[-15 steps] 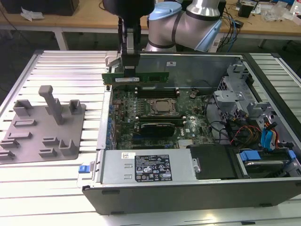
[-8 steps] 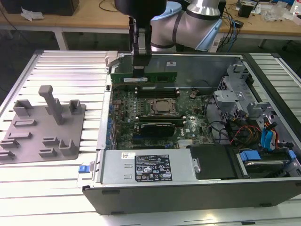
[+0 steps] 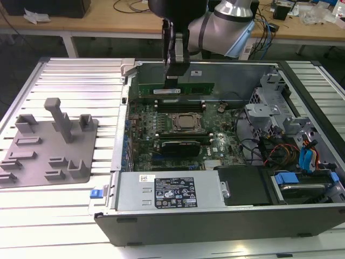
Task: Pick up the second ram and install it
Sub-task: 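Pick up the second ram and move it above second insertion slot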
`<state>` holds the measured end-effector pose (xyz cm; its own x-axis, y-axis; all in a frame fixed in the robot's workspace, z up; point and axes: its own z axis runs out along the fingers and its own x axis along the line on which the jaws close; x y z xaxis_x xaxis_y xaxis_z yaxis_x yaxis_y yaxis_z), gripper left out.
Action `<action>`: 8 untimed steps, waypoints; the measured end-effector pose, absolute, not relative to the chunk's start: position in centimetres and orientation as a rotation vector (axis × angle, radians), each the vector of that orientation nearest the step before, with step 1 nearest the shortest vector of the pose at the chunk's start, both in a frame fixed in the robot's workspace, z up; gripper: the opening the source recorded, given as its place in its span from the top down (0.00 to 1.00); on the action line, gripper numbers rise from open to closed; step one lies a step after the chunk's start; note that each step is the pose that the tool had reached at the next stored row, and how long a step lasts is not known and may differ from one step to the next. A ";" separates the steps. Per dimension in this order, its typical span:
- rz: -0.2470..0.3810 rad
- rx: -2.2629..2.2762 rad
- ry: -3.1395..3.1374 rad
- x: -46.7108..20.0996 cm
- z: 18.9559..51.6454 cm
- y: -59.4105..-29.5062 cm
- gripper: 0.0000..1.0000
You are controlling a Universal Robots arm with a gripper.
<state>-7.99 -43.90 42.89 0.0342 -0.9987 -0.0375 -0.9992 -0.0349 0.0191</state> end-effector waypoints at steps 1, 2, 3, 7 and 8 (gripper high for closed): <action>0.063 -2.250 2.174 -7.8 42.9 -43.9 0.91; 0.063 -2.250 2.174 -7.6 42.9 -43.9 0.91; 0.063 -2.250 2.174 -7.3 42.9 -43.9 0.91; 0.063 -2.250 2.174 -6.3 42.9 -43.9 0.91; 0.063 -2.250 2.174 -5.9 42.9 -43.9 0.91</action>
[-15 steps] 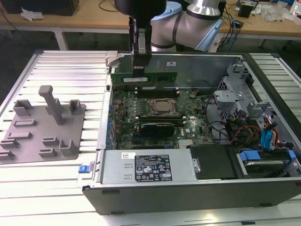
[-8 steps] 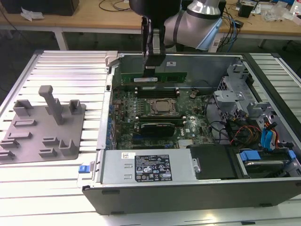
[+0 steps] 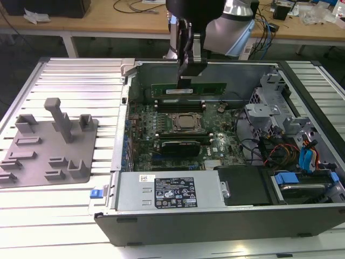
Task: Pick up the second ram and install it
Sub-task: 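Pick up the second ram and move it above second insertion slot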
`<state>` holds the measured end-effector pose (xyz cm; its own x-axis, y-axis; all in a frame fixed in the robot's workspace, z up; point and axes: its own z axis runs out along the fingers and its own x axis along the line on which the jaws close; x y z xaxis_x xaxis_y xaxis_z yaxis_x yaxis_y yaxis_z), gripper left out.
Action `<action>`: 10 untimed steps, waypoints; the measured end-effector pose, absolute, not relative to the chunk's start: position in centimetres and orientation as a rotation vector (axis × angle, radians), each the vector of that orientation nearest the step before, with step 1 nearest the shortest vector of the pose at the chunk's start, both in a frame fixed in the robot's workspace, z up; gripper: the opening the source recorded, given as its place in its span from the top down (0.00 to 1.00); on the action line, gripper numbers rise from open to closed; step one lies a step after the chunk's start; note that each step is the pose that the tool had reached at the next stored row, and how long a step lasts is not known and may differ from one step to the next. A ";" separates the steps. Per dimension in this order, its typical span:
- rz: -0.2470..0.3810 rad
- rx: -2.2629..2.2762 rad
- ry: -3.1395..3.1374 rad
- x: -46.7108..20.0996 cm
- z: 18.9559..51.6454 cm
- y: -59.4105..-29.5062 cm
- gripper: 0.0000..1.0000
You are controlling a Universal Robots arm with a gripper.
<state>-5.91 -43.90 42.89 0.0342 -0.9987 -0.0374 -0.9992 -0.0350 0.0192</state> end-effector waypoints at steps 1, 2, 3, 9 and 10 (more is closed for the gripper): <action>0.063 -2.250 2.174 -5.7 42.9 -43.9 0.91; 0.063 -2.250 2.174 -5.4 42.9 -43.8 0.91; 0.063 -2.250 2.174 -5.1 42.7 -43.4 0.91; 0.063 -2.250 2.174 -4.2 42.3 -42.2 0.91; 0.063 -2.250 2.174 -4.0 42.3 -42.1 0.91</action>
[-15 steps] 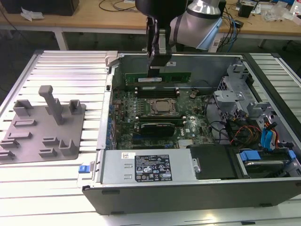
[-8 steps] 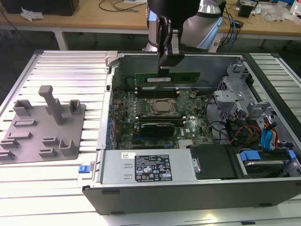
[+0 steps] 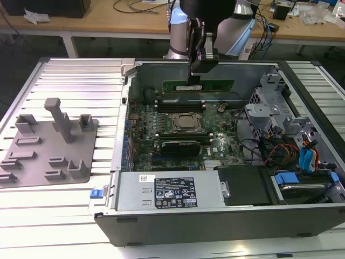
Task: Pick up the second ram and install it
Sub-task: 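Pick up the second ram and move it above second insertion slot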
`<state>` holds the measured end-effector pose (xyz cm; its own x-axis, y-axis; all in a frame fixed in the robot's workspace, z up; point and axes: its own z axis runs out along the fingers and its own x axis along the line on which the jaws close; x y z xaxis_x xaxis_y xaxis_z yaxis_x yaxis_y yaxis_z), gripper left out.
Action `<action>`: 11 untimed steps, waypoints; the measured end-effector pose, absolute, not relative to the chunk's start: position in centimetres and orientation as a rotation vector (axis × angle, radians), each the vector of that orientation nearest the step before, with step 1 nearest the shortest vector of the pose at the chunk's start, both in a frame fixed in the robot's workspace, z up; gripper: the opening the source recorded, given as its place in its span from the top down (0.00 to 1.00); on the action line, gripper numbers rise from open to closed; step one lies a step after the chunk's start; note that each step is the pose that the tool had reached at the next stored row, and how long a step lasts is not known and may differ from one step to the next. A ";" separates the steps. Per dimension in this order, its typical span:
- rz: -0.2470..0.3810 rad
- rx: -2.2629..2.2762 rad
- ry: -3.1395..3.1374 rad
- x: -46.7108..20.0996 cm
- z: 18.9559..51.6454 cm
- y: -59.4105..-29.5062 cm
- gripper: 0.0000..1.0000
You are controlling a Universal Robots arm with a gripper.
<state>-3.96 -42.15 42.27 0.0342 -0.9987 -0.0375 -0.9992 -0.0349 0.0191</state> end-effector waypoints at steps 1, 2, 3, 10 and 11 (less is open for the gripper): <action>0.063 -2.250 2.174 -3.9 42.3 -42.1 0.91; 0.063 -2.250 2.174 -3.9 42.3 -42.1 0.91; 0.063 -2.250 2.174 -3.9 42.3 -42.1 0.91; 0.063 -2.250 2.174 -3.7 41.9 -41.9 0.91; 0.063 -2.250 2.174 -3.6 41.7 -41.9 0.91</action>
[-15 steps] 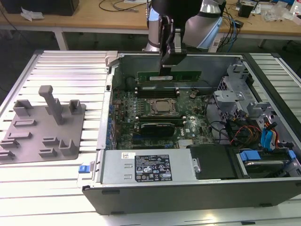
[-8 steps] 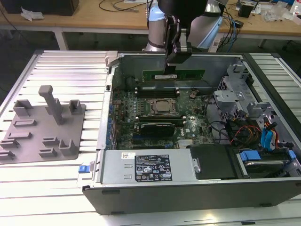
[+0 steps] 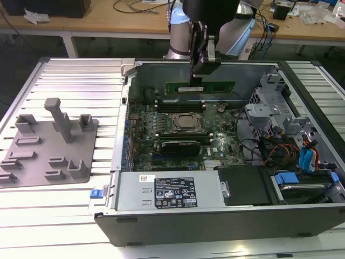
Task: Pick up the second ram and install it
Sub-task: 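Pick up the second ram and move it above second insertion slot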
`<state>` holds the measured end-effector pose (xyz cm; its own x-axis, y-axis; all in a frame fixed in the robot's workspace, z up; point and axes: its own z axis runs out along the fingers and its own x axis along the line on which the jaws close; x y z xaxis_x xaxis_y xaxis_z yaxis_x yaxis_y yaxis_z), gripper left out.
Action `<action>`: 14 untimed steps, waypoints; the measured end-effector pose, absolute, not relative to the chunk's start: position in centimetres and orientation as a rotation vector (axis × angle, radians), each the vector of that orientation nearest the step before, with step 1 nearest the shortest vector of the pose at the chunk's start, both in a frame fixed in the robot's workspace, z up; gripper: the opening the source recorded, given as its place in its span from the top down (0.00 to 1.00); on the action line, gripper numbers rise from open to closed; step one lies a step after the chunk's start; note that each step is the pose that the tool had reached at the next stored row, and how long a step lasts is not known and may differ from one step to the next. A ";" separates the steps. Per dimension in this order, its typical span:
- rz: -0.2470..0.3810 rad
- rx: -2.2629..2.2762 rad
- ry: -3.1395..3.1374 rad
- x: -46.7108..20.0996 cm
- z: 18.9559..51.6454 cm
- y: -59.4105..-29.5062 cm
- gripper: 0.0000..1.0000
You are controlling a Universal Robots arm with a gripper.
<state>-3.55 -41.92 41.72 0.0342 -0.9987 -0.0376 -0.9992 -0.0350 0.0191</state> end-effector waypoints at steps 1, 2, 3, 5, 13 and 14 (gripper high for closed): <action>0.063 -2.250 2.174 -3.5 41.7 -41.9 0.91; 0.063 -2.250 2.174 -3.5 41.7 -41.9 0.91; 0.063 -2.250 2.174 -3.4 41.6 -41.9 0.91; 0.063 -2.250 2.174 -3.1 41.5 -41.9 0.91; 0.063 -2.250 2.174 -1.9 39.5 -40.8 0.91; 0.063 -2.250 2.174 -2.0 39.3 -40.6 0.91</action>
